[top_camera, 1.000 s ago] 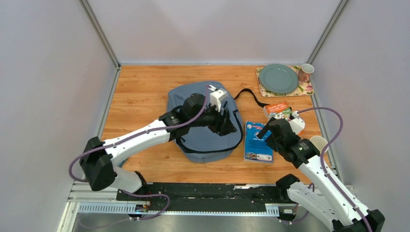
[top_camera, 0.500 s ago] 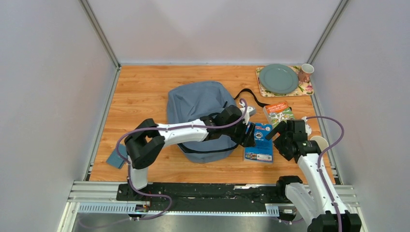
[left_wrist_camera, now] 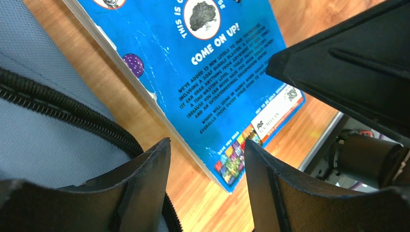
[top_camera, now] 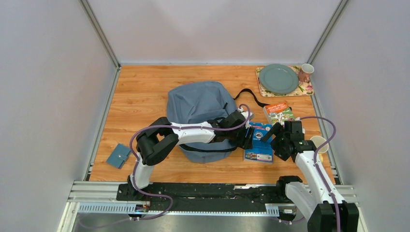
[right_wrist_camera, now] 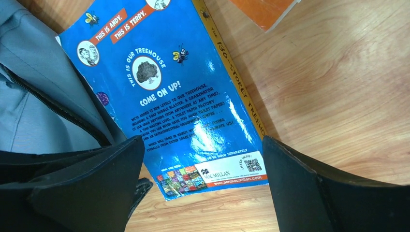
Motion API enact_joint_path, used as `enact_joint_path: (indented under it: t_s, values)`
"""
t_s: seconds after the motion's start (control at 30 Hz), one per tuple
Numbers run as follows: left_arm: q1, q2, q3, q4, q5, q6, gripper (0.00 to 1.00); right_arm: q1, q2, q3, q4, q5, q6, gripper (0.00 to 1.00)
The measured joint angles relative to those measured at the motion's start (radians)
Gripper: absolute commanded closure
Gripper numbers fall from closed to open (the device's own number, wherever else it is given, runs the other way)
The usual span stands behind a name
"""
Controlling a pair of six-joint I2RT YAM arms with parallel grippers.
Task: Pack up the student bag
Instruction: Pick up the book from the center of the board.
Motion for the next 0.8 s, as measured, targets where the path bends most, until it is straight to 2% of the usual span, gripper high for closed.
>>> enact_joint_path:
  t_s: [0.2, 0.5, 0.6, 0.73, 0.8]
  values:
    - [0.000, 0.069, 0.016, 0.005, 0.017, -0.018, 0.34, -0.002, 0.081, -0.027, 0.055, -0.028, -0.006, 0.06]
    - [0.006, 0.074, 0.019, 0.030, 0.067, -0.035, 0.39, -0.017, 0.154, -0.050, 0.096, -0.080, -0.029, 0.21]
    - [0.013, 0.074, 0.018, 0.032, 0.079, -0.040, 0.44, -0.021, 0.149, -0.054, 0.100, -0.087, -0.034, 0.23]
    - [0.023, 0.074, 0.009, 0.044, 0.087, -0.044, 0.59, -0.024, 0.126, -0.069, 0.106, -0.090, -0.036, 0.24]
    - [0.027, 0.074, 0.004, 0.047, 0.088, -0.045, 0.59, -0.024, 0.117, -0.073, 0.108, -0.090, -0.036, 0.24]
